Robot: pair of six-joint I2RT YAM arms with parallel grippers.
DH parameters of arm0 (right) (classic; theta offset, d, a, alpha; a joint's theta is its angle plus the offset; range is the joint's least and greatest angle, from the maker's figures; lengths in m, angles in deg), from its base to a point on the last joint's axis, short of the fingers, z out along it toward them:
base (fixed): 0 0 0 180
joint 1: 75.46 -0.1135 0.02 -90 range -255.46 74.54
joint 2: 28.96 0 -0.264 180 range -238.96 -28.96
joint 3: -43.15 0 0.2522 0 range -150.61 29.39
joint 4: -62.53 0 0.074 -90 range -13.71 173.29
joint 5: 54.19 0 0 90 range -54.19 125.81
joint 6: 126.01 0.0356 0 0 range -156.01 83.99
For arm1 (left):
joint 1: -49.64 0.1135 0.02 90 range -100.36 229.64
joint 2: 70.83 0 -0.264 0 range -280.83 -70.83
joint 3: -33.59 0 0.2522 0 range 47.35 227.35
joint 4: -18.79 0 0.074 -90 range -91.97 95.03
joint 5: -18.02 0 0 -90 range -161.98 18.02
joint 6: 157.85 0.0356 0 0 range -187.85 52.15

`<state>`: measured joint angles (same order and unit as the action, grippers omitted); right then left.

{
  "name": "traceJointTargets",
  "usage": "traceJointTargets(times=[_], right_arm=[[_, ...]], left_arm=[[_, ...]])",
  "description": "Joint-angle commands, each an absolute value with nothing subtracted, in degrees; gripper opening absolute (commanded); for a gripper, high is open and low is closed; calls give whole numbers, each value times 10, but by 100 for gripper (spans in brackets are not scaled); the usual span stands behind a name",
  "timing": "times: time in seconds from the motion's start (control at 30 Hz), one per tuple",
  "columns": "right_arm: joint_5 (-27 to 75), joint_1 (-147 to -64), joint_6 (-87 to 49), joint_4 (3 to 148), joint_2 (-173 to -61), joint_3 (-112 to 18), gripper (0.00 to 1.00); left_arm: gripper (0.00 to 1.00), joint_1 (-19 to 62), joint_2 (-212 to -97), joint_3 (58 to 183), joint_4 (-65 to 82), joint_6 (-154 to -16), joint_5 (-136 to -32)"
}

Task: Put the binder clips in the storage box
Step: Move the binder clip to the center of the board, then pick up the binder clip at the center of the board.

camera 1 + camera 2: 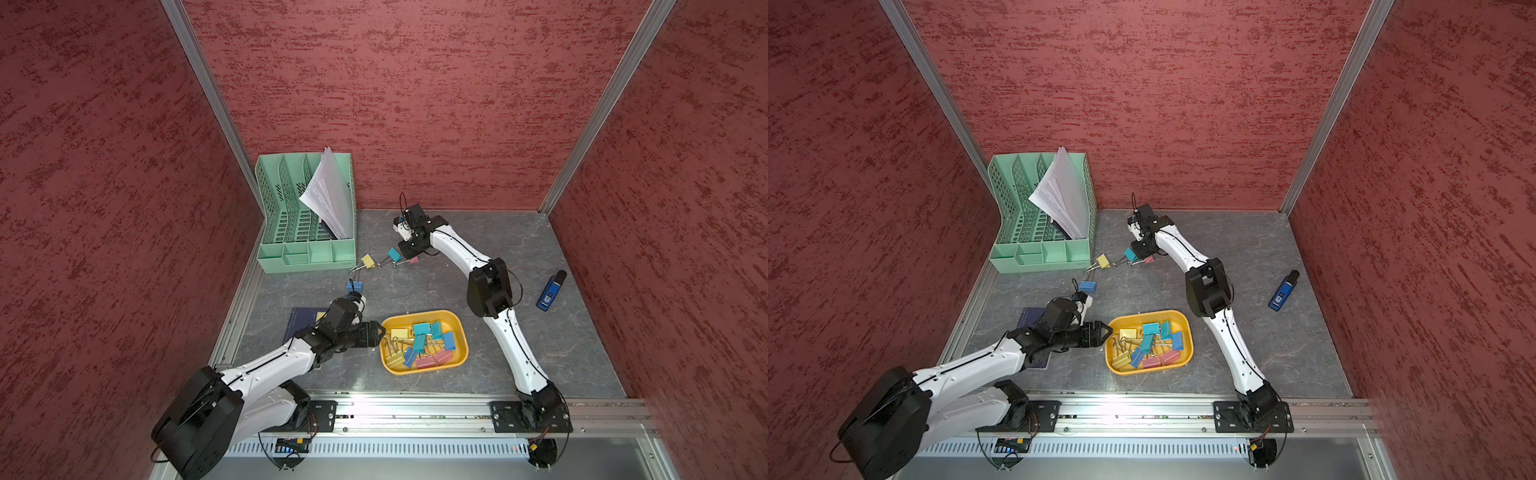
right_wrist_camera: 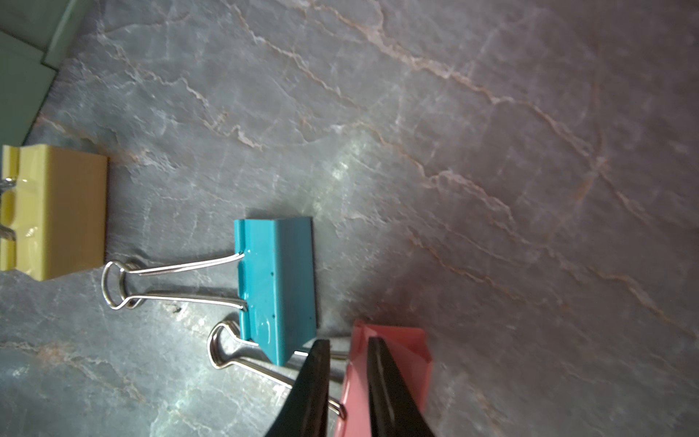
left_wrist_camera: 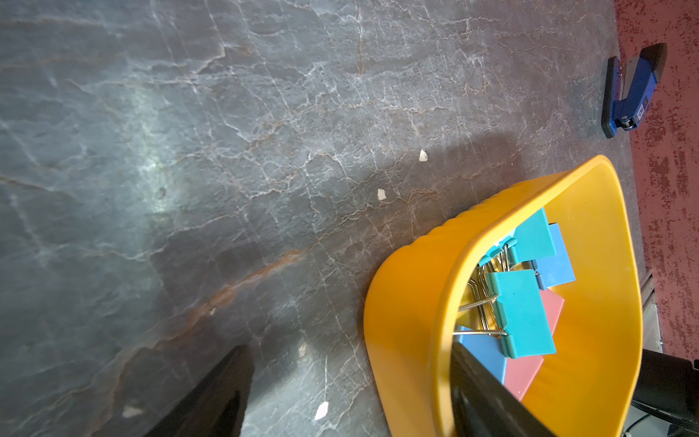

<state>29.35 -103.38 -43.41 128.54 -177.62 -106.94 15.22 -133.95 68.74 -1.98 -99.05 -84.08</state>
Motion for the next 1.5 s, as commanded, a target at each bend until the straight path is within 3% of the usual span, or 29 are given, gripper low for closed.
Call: traceJointTargets(times=[0.0, 0.4, 0.53, 0.67, 0.83, 0.93, 1.2, 1.47], right_arm=[[312, -1036, -433, 1262, -1710, -976, 22], [322, -1036, -401, 1193, -1512, -697, 19], [333, -1036, -385, 1206, -1479, -693, 20], [228, -1043, -377, 1171, -1466, -676, 22], [179, -1068, -372, 1191, -1514, -708, 18], [207, -1076, -358, 1198, -1512, -695, 13], [305, -1073, -293, 1180, -1408, -551, 13], [369, -1051, -266, 1182, -1428, -527, 13]], left_arm=[[82, 153, -1346, 691, -47, -980, -827], [82, 152, -1340, 688, -46, -979, -828], [82, 151, -1334, 686, -49, -979, -828], [82, 151, -1328, 684, -47, -980, -826], [82, 151, -1331, 684, -46, -979, -827], [82, 151, -1329, 684, -48, -979, -828], [82, 151, -1328, 684, -45, -978, -827], [82, 151, -1324, 682, -46, -979, -829]])
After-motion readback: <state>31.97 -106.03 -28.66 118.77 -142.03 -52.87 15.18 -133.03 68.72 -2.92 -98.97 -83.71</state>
